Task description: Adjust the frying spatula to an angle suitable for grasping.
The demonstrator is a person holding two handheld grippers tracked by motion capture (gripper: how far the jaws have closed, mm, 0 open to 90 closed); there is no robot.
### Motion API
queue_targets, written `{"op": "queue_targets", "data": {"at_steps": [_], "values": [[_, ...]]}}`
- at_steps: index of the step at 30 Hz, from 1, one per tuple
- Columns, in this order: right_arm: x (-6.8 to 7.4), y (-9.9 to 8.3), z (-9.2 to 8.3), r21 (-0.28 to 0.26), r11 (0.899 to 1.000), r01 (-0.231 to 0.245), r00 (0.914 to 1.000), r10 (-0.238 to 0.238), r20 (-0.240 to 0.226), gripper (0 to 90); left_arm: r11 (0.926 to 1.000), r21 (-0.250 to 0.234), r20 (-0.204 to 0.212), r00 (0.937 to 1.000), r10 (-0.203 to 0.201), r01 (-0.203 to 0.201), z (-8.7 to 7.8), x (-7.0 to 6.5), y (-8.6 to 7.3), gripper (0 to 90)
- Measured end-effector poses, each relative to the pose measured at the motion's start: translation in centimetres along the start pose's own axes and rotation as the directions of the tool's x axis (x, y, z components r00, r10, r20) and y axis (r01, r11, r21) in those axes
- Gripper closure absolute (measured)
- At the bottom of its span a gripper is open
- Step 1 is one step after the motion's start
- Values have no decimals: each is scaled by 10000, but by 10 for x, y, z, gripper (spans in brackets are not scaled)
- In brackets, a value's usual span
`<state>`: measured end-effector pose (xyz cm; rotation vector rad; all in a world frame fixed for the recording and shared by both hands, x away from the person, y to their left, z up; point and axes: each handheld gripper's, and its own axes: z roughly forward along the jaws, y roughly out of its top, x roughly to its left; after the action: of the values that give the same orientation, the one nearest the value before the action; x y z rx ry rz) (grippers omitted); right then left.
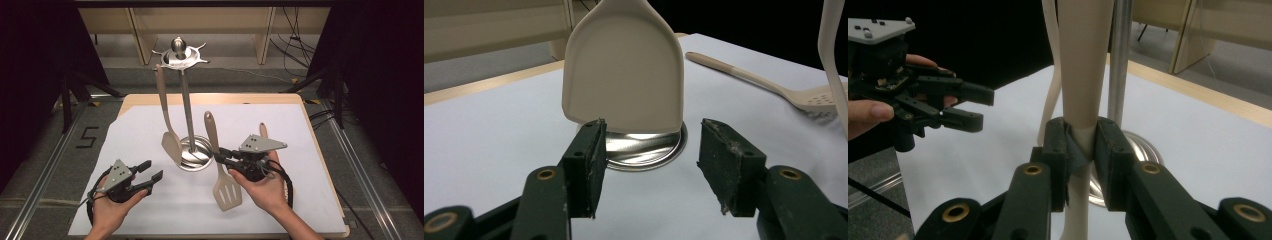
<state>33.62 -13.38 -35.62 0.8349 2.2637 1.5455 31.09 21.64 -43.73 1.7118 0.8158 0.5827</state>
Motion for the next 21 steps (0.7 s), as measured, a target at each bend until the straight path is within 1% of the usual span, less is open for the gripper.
{"op": "queue_targets", "data": {"at_steps": [1,2,3,4,5,6,7,8,9,10,11,12,14,15,17,18,19,20,21], "values": [[3,1,0,12,9996,-290,9995,290,-113,775,10000,-69,38,10000,35,-35,1,0,0,441],[1,2,1,-150,9999,-65,9999,64,-124,775,10000,-10,-26,10000,10,-10,0,0,0,441],[2,3,0,-121,9999,-37,10000,36,-75,775,10000,-13,-29,10000,25,-25,0,0,1,441],[2,4,0,-174,9998,87,9999,-89,-116,775,10000,-15,-43,10000,13,-13,0,0,1,441],[3,5,-1,-116,9999,-16,9999,15,-114,775,10000,-18,-47,10000,12,-12,0,0,1,441],[3,6,0,-224,9997,-19,9997,14,-239,775,10000,-55,-23,10000,-2,2,1,0,1,441],[5,7,-2,-133,9998,-147,9998,145,-143,775,10000,40,-85,9999,-59,59,0,-1,2,441],[5,8,0,-299,9995,110,9996,-118,-264,775,9999,57,-104,9999,-88,89,0,-1,2,441],[6,9,-1,-223,9997,89,9997,-94,-214,775,10000,62,-80,10000,46,-46,0,0,2,441],[5,10,-1,-365,9991,219,9997,-223,-111,775,10000,57,-88,10000,3,-2,0,-1,2,441],[6,11,-2,-288,9995,100,9998,-105,-156,775,10000,51,-92,10000,-2,2,0,-1,2,441],[6,12,-2,-202,9997,162,9996,-167,-228,775,10000,54,-105,9999,-56,56,0,-1,2,441],[8,13,-2,-301,9995,1,9996,-9,-267,775,9999,79,-117,9999,-67,67,0,-1,2,441],[7,14,-1,-405,9988,272,9992,-283,-267,774,10000,69,-117,9999,-58,59,0,-1,2,441],[8,16,-3,-296,9992,283,9993,-290,-230,775,10000,73,-116,9999,-53,54,0,0,2,441],[11,17,-4,-257,9997,-2,9998,-4,-219,775,10000,44,-89,10000,-18,19,1,0,2,441],[10,18,-3,-376,9990,228,9994,-238,-259,775,10000,13,-58,10000,16,-16,1,0,2,441],[9,19,-3,-493,9981,373,9992,-380,-137,775,10000,-12,-47,10000,27,-27,1,0,2,441],[11,19,-3,-380,9993,74,9996,-84,-281,775,10000,60,-101,9999,-73,74,0,-1,2,441]]}}
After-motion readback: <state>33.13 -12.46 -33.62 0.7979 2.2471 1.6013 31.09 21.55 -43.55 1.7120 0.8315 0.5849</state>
